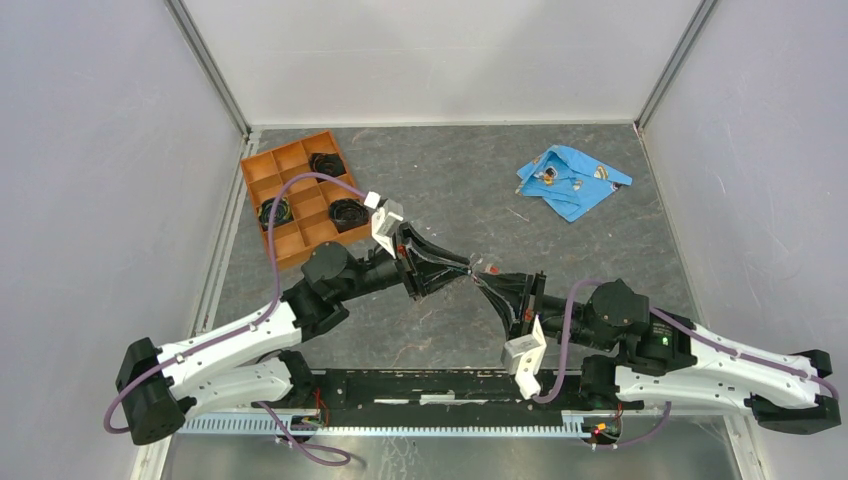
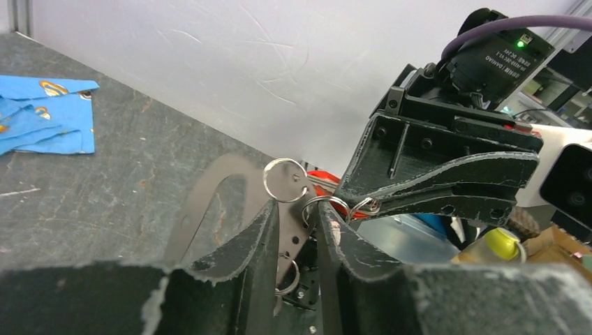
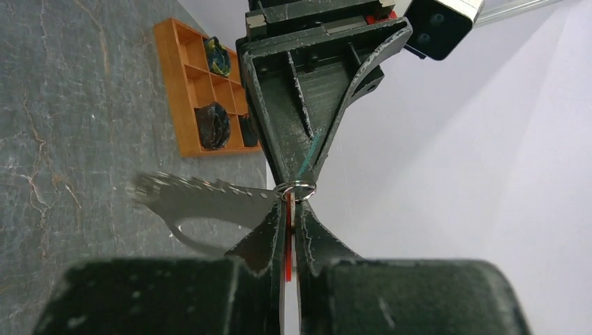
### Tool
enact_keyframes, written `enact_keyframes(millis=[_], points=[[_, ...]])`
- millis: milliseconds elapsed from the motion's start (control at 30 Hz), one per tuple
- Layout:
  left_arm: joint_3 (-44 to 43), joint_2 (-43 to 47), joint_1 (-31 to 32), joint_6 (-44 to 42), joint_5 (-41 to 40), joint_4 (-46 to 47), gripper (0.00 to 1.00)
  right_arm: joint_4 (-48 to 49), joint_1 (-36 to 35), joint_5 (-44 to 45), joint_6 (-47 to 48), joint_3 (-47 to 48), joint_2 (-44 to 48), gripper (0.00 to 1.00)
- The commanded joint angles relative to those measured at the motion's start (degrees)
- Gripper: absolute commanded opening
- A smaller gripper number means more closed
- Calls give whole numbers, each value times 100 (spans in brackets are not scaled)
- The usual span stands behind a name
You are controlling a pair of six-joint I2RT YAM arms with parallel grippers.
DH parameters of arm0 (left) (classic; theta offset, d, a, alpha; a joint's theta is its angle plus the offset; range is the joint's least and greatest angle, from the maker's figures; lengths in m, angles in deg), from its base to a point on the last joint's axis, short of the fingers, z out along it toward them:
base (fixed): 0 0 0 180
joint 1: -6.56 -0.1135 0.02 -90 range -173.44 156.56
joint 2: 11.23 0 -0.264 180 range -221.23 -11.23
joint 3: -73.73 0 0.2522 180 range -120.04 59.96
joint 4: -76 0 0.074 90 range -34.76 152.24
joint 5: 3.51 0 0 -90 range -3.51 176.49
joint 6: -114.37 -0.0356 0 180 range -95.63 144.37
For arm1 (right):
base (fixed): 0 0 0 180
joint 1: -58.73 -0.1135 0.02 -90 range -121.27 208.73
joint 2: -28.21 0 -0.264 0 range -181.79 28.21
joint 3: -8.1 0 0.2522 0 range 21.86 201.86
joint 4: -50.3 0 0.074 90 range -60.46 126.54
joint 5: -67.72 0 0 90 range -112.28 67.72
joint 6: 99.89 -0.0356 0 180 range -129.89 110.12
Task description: Remove the keys from the keyring
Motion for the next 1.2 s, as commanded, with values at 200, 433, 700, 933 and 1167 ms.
enact_keyframes(millis=[200,433,700,933,1167], points=[[-57,257,-110,-1818,507,162,33,331,-66,-543,-158,383,95,1],[82,406,-110,-3047,1202,213,35,270,-66,-669,-211,428,146,1],[49,516,-102,-3596,1822,257,37,159,-66,-821,-253,473,168,1],[-111,336,-102,-3576,2162,208,37,113,-66,-865,-267,482,189,1],[-161,195,-68,-3303,2328,445,37,99,-65,-879,-285,471,186,1]])
